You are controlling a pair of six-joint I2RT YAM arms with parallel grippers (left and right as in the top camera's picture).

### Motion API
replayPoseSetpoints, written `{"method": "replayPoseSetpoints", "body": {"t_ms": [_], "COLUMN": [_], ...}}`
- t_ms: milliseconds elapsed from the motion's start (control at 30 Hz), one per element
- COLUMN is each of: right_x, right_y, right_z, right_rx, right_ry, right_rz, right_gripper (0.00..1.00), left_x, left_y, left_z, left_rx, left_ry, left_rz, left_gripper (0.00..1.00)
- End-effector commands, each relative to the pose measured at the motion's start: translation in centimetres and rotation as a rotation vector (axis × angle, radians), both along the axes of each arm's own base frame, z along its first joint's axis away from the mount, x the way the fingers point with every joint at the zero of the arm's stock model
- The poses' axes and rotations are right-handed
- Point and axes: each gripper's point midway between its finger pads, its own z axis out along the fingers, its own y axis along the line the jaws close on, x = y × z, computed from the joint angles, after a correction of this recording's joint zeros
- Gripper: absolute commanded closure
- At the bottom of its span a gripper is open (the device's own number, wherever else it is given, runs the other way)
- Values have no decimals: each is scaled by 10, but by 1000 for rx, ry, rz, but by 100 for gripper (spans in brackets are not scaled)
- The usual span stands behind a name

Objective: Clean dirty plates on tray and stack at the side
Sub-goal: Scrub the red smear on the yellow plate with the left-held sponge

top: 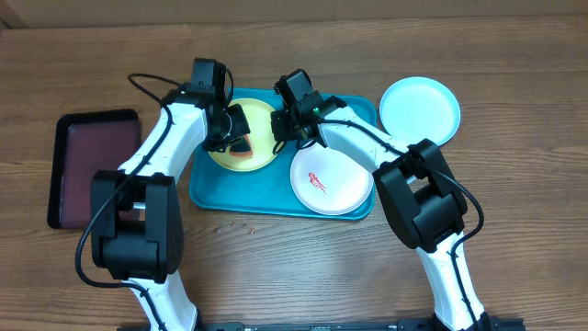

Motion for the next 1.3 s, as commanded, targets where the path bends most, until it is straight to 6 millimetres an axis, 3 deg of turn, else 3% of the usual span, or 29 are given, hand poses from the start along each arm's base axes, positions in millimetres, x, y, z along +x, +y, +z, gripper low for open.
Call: {"method": "replayPoseSetpoints", "body": {"t_ms": [0, 400, 633, 1067, 1267], "right_x": [-10, -29, -30, -31, -34], "right_y": [-4, 16, 16, 14, 13], "right_z": [-16, -17, -17, -18, -20], "right_rx": [-22, -18, -17, -24, -31], "right_ry": [55, 69, 72, 81, 91], "right_rz": [-18, 71, 68, 67, 67], "right_gripper": [96, 96, 96, 96, 96], "left_x": [-2, 6, 3, -16, -22], "left_y": [-3, -19, -27, 13, 50], "left_z": [-12, -11, -13, -30, -30], "left_rx": [-3, -66, -51, 178, 370], "left_ry": [2, -43, -43, 15, 35], "left_rz": [12, -6, -35, -30, 11], "left_gripper": [96, 96, 96, 96, 96]}}
